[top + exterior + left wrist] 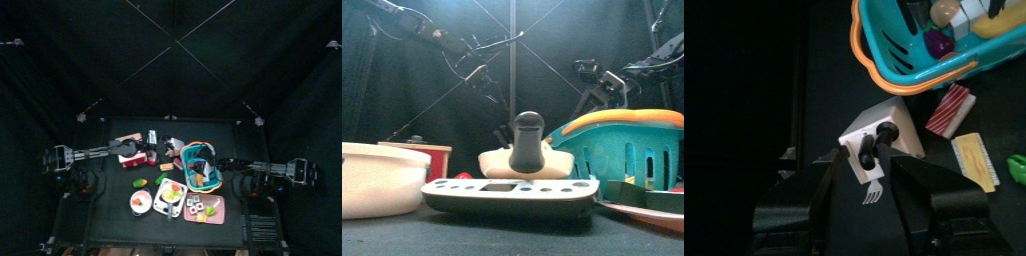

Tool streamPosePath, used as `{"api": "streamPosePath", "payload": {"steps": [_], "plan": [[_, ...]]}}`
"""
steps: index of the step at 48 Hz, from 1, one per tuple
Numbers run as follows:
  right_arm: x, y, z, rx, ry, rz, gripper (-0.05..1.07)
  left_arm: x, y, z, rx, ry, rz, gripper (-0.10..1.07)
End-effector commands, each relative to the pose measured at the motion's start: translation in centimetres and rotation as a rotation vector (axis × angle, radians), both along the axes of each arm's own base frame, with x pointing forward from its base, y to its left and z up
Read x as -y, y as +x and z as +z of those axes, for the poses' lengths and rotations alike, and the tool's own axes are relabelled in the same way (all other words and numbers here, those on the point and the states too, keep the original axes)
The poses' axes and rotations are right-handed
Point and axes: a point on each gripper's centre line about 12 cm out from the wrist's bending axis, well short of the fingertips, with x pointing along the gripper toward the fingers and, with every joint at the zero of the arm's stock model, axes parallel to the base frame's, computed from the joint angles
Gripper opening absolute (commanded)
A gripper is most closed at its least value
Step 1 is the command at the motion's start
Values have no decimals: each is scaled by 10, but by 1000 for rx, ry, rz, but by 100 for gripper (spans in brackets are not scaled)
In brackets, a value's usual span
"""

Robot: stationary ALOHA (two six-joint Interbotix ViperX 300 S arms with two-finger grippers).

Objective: Grab knife sharpener

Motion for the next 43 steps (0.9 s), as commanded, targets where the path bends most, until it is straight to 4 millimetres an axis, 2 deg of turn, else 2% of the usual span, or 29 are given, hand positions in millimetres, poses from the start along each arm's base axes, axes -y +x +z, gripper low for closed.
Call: {"api": "streamPosePath", "payload": {"steps": [1,8,16,20,33,43], "plan": [[2,6,12,34,-11,1,100,4,5,24,37,-24,-31,77],[1,7,11,32,-10,5,100,-1,5,25,45,-46,-87,77],[1,7,11,30,-12,7,100,-2,7,5,12,-35,-171,77],[1,6,10,29,-12,7,100,-8,6,-2,9,-48,-179,77],[1,6,10,28,-13,6,100,-17,7,-13,1,-46,-205,77],[1,6,9,25,-12,6,100,-22,13,-28,-19,-47,-201,77]]}}
